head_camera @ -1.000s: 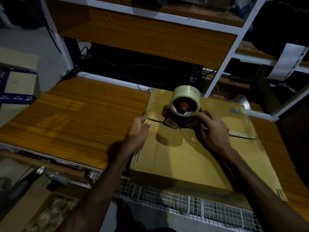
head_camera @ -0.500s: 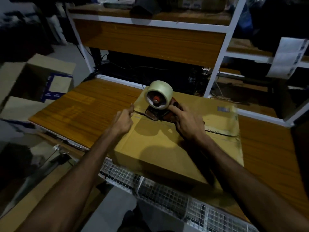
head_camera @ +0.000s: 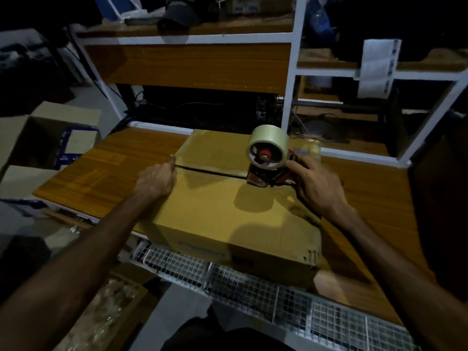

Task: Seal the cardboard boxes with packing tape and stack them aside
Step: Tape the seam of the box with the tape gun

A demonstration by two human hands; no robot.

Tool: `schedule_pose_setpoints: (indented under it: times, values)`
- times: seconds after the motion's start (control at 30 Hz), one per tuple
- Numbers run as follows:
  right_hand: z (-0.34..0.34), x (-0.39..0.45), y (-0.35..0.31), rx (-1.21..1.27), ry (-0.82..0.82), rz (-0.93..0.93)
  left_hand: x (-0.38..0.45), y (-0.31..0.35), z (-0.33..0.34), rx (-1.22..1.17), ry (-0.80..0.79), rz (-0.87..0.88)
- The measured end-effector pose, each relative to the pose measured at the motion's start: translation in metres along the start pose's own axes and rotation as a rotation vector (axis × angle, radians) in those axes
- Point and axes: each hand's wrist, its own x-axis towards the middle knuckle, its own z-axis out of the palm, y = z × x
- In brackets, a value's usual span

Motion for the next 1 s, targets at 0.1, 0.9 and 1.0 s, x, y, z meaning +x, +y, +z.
schedule_pose_setpoints:
  times: [0.1,0.9,1.0]
  values:
    - [-0.005,-0.014,0.009,0.015,0.025,0.012,0.0,0.004,0.001,0.07,-0.008,0.008]
    - [-0.015,-0.135,0.105,0.397,0.205,0.263,-0.002,0.037,0.016,0.159,0.182,0.238]
    - [-0.001,-0.142,0.098,0.464,0.27,0.322,-0.037,0.119,0.02,-0.021,0.136,0.425]
